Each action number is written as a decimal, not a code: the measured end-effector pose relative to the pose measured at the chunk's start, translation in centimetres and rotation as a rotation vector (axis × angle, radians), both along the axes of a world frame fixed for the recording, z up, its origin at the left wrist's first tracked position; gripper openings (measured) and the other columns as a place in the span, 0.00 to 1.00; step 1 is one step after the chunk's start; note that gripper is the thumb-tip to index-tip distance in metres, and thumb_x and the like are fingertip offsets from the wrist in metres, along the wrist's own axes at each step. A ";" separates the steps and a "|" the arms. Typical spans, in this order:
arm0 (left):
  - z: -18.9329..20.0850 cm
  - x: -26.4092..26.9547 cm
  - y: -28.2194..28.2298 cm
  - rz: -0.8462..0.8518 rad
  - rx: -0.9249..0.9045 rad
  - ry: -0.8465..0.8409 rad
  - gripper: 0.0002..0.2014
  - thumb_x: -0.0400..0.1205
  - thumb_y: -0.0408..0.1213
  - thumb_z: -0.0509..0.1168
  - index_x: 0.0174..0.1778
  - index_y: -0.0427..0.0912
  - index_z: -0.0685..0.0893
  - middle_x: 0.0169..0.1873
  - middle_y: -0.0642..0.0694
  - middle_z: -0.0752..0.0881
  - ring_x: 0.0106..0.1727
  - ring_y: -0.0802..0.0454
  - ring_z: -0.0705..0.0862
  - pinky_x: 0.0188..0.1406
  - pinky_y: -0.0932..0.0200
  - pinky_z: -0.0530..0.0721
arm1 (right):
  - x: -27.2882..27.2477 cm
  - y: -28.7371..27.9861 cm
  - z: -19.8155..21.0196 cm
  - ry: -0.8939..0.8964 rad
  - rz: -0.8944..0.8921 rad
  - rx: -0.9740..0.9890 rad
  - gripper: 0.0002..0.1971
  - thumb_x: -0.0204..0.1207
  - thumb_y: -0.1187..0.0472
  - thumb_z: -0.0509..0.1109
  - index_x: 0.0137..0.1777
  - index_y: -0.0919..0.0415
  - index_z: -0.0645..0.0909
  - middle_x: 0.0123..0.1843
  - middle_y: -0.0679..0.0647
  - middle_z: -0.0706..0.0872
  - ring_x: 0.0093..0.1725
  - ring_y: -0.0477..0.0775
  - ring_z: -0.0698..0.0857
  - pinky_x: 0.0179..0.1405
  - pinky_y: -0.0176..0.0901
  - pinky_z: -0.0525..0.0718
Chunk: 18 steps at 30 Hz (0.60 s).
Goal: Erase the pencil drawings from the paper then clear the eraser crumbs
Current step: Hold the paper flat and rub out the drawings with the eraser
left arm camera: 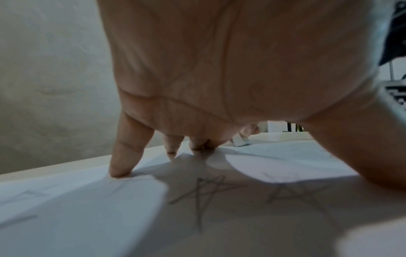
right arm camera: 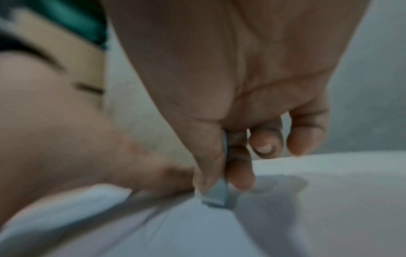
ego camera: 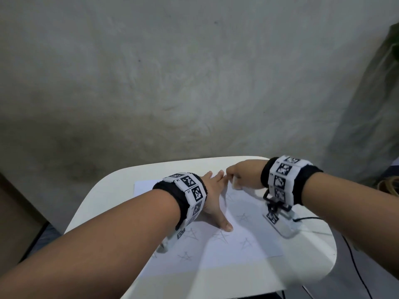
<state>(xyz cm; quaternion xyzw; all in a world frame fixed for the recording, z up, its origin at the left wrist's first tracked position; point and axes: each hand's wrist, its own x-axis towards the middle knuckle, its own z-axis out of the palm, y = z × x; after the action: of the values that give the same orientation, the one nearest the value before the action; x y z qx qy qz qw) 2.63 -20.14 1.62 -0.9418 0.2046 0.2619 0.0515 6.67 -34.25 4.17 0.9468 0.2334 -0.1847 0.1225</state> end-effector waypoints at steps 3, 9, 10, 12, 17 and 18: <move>0.1 -0.3 -0.2 -0.006 0.003 -0.007 0.67 0.67 0.72 0.72 0.86 0.49 0.32 0.85 0.54 0.33 0.87 0.46 0.37 0.82 0.37 0.50 | 0.0 -0.4 0.5 -0.052 -0.039 -0.021 0.09 0.78 0.66 0.61 0.39 0.52 0.71 0.37 0.48 0.78 0.43 0.55 0.75 0.30 0.39 0.68; 0.3 -0.4 -0.2 -0.004 -0.017 -0.012 0.67 0.66 0.72 0.73 0.86 0.50 0.34 0.86 0.54 0.35 0.87 0.46 0.39 0.82 0.36 0.51 | -0.9 0.1 0.3 -0.019 -0.094 0.087 0.05 0.78 0.65 0.61 0.44 0.53 0.72 0.39 0.49 0.78 0.43 0.54 0.74 0.30 0.38 0.68; 0.3 -0.4 -0.2 0.002 -0.027 -0.018 0.67 0.66 0.71 0.73 0.86 0.50 0.34 0.86 0.54 0.35 0.87 0.47 0.39 0.83 0.37 0.52 | -0.5 -0.3 0.4 -0.038 -0.134 0.080 0.03 0.77 0.64 0.62 0.46 0.56 0.72 0.39 0.49 0.78 0.43 0.55 0.75 0.28 0.37 0.67; 0.4 -0.5 0.1 0.016 -0.059 -0.017 0.67 0.65 0.69 0.75 0.86 0.49 0.35 0.86 0.53 0.34 0.87 0.49 0.40 0.83 0.37 0.53 | -0.1 -0.5 0.4 -0.042 -0.168 0.076 0.03 0.76 0.64 0.63 0.45 0.57 0.72 0.39 0.49 0.78 0.43 0.55 0.75 0.28 0.37 0.66; -0.2 -1.2 2.0 0.028 -0.037 0.024 0.69 0.65 0.70 0.75 0.85 0.51 0.30 0.84 0.54 0.29 0.85 0.50 0.31 0.83 0.35 0.45 | -0.3 -0.3 0.6 -0.034 -0.144 0.005 0.03 0.77 0.62 0.65 0.49 0.59 0.77 0.52 0.57 0.87 0.45 0.56 0.79 0.30 0.38 0.71; -0.3 -1.3 2.2 0.033 -0.052 0.028 0.69 0.65 0.69 0.75 0.85 0.51 0.30 0.84 0.54 0.29 0.85 0.50 0.31 0.82 0.36 0.45 | -0.7 0.3 0.4 -0.055 -0.103 -0.045 0.07 0.78 0.60 0.65 0.54 0.60 0.79 0.56 0.56 0.87 0.47 0.57 0.82 0.34 0.38 0.76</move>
<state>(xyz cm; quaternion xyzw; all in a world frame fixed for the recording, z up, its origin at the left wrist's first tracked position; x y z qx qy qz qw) 1.33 -17.97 1.30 -0.9422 0.1964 0.2706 0.0196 5.98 -33.98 4.56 0.9593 0.1768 -0.1699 0.1404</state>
